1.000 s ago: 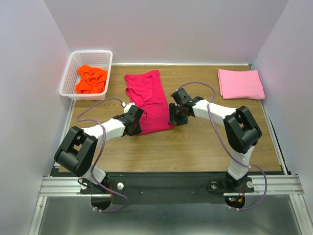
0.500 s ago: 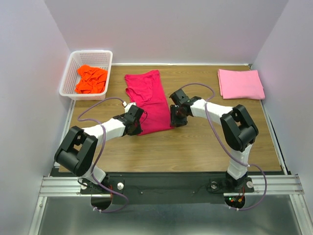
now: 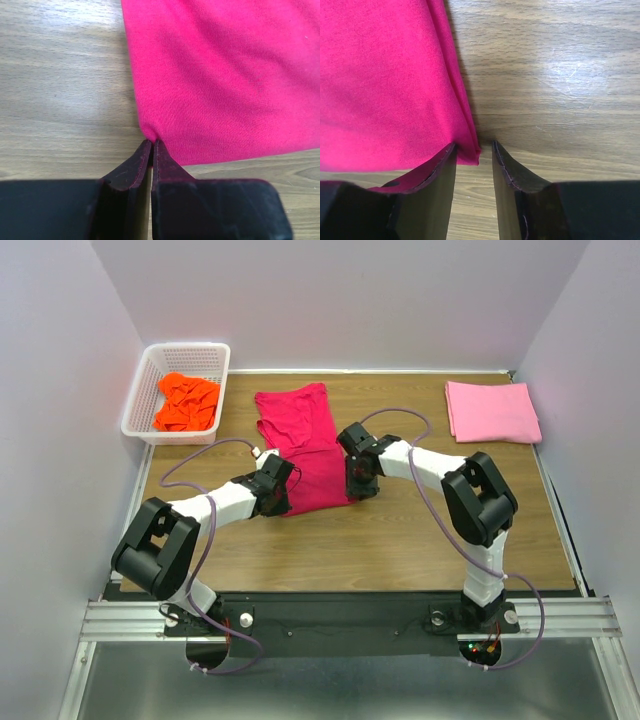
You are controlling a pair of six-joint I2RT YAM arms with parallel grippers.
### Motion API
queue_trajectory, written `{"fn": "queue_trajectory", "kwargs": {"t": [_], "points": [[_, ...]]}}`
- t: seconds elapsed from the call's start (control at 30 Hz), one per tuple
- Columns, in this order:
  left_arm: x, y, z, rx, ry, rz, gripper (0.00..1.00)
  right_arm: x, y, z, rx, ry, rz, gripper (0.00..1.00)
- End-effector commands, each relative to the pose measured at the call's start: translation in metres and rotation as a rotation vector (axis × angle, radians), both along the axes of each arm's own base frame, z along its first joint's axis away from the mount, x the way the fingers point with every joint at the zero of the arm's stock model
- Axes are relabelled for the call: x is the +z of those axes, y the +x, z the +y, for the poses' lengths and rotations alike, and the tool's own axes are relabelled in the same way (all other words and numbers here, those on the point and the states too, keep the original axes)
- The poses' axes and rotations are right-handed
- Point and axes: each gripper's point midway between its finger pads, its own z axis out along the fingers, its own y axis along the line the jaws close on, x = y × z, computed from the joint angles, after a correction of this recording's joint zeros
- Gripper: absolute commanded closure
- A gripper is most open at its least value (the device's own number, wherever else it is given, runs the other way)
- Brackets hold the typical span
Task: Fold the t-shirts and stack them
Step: Fold the tshirt
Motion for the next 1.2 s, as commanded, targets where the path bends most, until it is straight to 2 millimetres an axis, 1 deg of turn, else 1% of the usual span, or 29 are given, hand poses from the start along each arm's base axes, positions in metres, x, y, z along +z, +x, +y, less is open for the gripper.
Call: {"fn": "queue_trajectory", "kwargs": {"t": [0.0,0.13,0.2,0.23,0.27,0.3,0.4,0.43,0.47,0.5,0.53,0.6,0.63,0.67,0.77,0.8,0.83,0.87,0.9,0.93,1.0,1.03,1.07,1.1,1.13,1.17], "points": [[-0.017,-0.018,0.006,-0.034,0.035,0.074,0.96,-0.029,-0.017,-0.011,-0.012,-0.099,0.076,0.61],[-0.022,-0.022,0.009,-0.041,0.048,0.086,0.97,-0.042,-0.027,-0.016,-0.019,-0.126,0.113,0.62],[-0.023,-0.023,0.010,-0.044,0.050,0.091,0.97,-0.049,-0.032,-0.019,-0.018,-0.141,0.130,0.65],[-0.024,-0.025,0.010,-0.047,0.049,0.095,1.00,-0.051,-0.036,-0.021,-0.021,-0.147,0.141,0.67],[-0.024,-0.026,0.010,-0.047,0.047,0.098,1.00,-0.054,-0.037,-0.022,-0.021,-0.153,0.148,0.71],[-0.024,-0.026,0.010,-0.045,0.045,0.100,1.00,-0.056,-0.039,-0.023,-0.016,-0.158,0.154,0.72],[-0.026,-0.028,0.009,-0.048,0.043,0.109,1.00,-0.064,-0.044,-0.025,-0.006,-0.168,0.179,0.82],[-0.027,-0.028,0.009,-0.050,0.043,0.111,1.00,-0.067,-0.044,-0.026,-0.007,-0.176,0.182,0.86],[-0.027,-0.027,0.009,-0.053,0.044,0.113,1.00,-0.067,-0.044,-0.027,-0.006,-0.181,0.180,0.92],[-0.028,-0.027,0.009,-0.055,0.048,0.117,1.00,-0.067,-0.041,-0.030,-0.006,-0.195,0.168,0.96],[-0.024,-0.021,0.005,-0.063,0.045,0.104,1.00,-0.066,-0.039,-0.031,-0.001,-0.204,0.160,0.99],[-0.025,-0.019,0.002,-0.075,0.048,0.120,1.00,-0.064,-0.036,-0.035,0.002,-0.222,0.150,0.99],[-0.018,-0.011,-0.004,-0.083,0.038,0.104,1.00,-0.063,-0.036,-0.037,0.007,-0.230,0.152,0.99],[-0.017,-0.010,-0.006,-0.088,0.034,0.107,1.00,-0.062,-0.037,-0.039,0.010,-0.235,0.152,0.99],[-0.015,-0.016,-0.014,-0.098,0.010,0.121,1.00,-0.059,-0.048,-0.048,0.016,-0.248,0.162,0.99],[-0.015,-0.020,-0.015,-0.097,0.004,0.127,1.00,-0.059,-0.057,-0.055,0.019,-0.256,0.175,0.99],[-0.022,-0.031,-0.016,-0.105,0.006,0.151,1.00,-0.059,-0.062,-0.059,0.023,-0.258,0.184,0.99],[-0.023,-0.039,-0.020,-0.096,-0.015,0.165,1.00,-0.060,-0.069,-0.063,0.026,-0.263,0.198,0.99],[-0.026,-0.047,-0.021,-0.100,-0.019,0.179,1.00,-0.054,-0.074,-0.064,0.029,-0.244,0.199,0.99],[-0.031,-0.063,-0.027,-0.127,-0.014,0.201,1.00,-0.058,-0.089,-0.073,0.033,-0.258,0.230,0.99],[-0.031,-0.079,-0.037,-0.118,-0.046,0.219,1.00,-0.055,-0.104,-0.077,0.041,-0.237,0.259,0.99],[-0.035,-0.092,-0.038,-0.125,-0.045,0.239,1.00,-0.053,-0.116,-0.085,0.043,-0.236,0.275,0.99],[-0.037,-0.107,-0.046,-0.157,-0.053,0.260,1.00,-0.051,-0.124,-0.089,0.049,-0.238,0.292,0.99],[-0.037,-0.116,-0.050,-0.160,-0.064,0.268,1.00,-0.051,-0.132,-0.094,0.052,-0.243,0.309,0.99],[-0.038,-0.127,-0.050,-0.137,-0.078,0.284,1.00,-0.044,-0.140,-0.097,0.056,-0.234,0.324,0.99],[-0.039,-0.134,-0.050,-0.134,-0.081,0.294,1.00,-0.045,-0.152,-0.105,0.058,-0.246,0.351,0.99]]}}
